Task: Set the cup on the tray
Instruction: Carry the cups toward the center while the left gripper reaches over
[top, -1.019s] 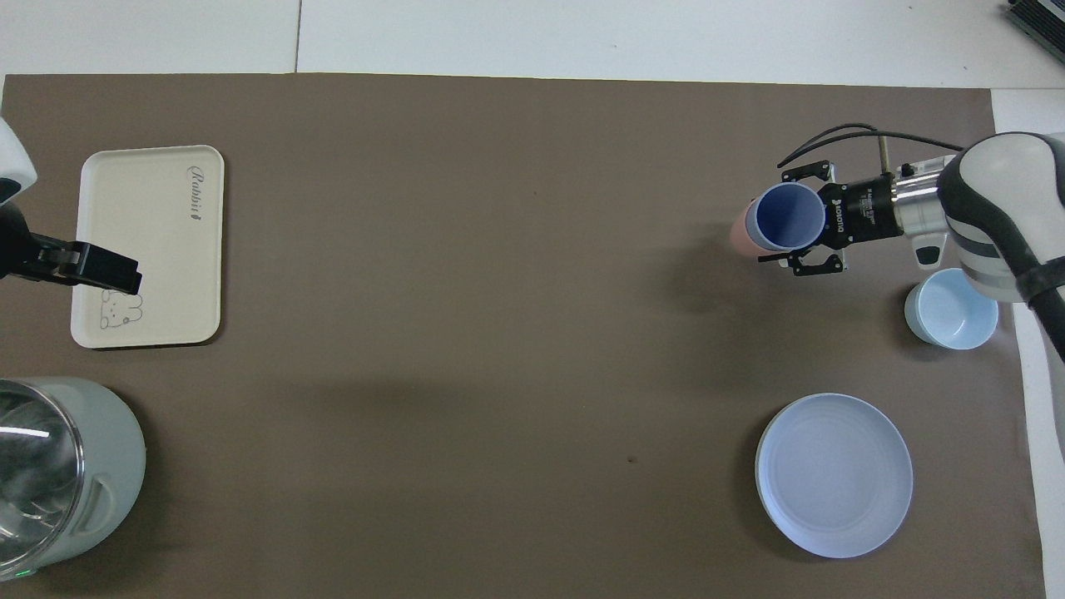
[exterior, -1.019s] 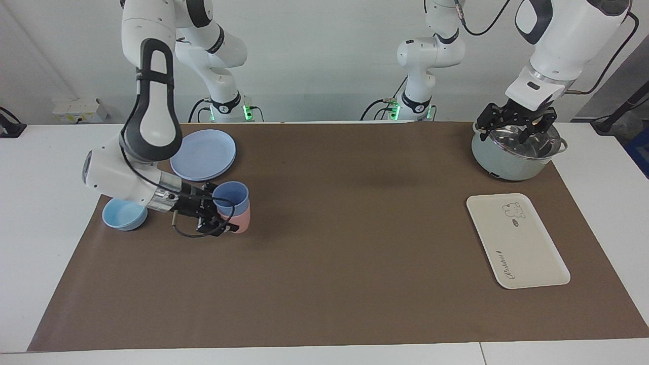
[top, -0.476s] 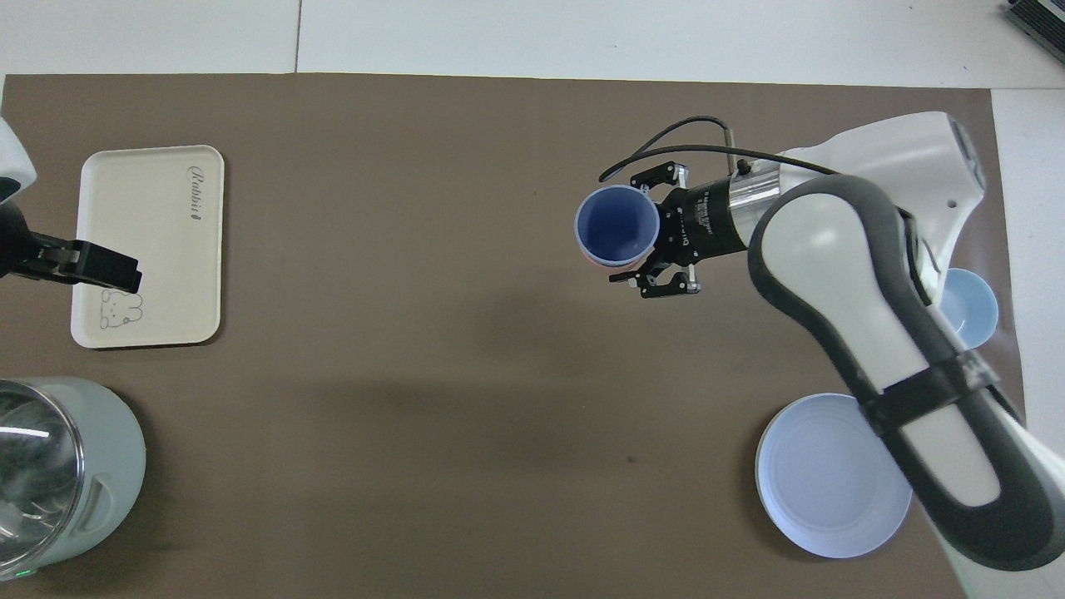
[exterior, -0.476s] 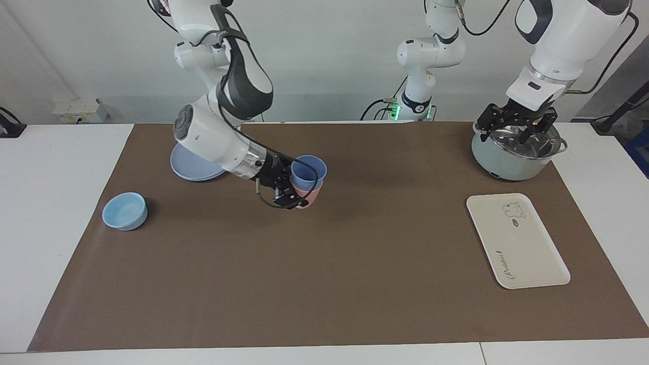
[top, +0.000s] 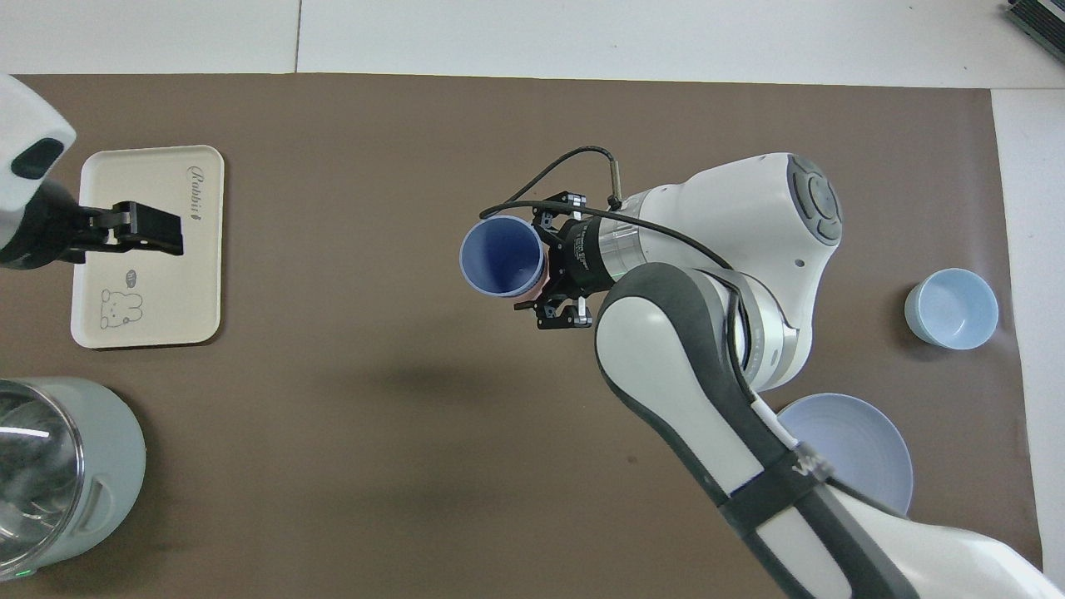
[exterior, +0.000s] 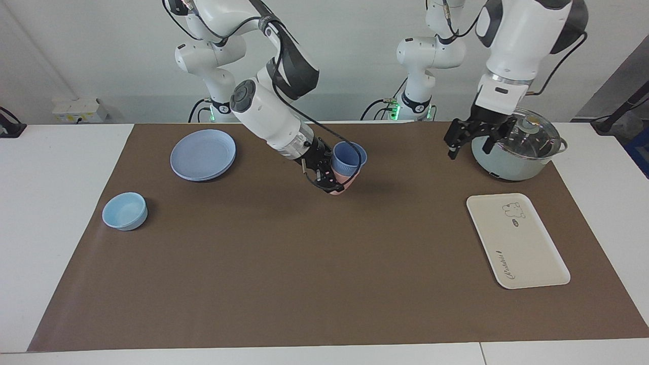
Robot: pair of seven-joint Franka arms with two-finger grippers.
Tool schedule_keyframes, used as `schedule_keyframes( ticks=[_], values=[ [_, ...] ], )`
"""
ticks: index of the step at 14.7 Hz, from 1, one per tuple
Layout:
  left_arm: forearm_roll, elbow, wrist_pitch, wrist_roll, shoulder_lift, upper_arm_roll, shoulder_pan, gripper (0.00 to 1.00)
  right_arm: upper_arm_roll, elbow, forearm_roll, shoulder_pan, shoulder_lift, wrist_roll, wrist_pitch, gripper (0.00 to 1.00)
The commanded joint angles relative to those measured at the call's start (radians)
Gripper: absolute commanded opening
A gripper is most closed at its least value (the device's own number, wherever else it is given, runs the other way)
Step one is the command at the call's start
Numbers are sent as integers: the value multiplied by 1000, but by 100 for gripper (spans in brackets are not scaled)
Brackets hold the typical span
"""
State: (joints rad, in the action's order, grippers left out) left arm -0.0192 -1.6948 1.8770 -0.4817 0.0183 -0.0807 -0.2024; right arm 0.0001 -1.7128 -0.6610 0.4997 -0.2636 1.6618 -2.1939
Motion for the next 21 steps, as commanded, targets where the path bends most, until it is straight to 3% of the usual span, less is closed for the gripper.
schedule_keyframes(
  ticks=[1, 5, 9, 12, 14, 17, 20, 21],
  values=[
    [-21, -88, 90, -170, 54, 13, -106, 100, -8, 2, 35, 10, 12, 26, -3, 0],
    [-74, -140, 146, -300, 77, 13, -219, 100, -8, 2, 37, 10, 12, 24, -3, 0],
    [-114, -150, 174, -344, 81, 13, -259, 100, -8, 1, 37, 8, 12, 23, -3, 0],
    [-143, -251, 319, -345, 114, 13, -273, 97, -8, 1, 37, 8, 12, 20, -4, 0],
    [-156, -279, 350, -345, 118, 13, -276, 81, -8, 1, 46, 8, 12, 19, -4, 0],
    [-191, -279, 370, -345, 115, 13, -276, 40, -9, -2, 46, 7, 12, 18, -4, 0],
    [-226, -279, 387, -345, 112, 13, -288, 8, -9, -5, 46, 0, 15, 18, -3, 0],
    [-231, -279, 396, -348, 111, 13, -288, 3, -9, -5, 46, -1, 14, 16, -3, 0]
  ],
)
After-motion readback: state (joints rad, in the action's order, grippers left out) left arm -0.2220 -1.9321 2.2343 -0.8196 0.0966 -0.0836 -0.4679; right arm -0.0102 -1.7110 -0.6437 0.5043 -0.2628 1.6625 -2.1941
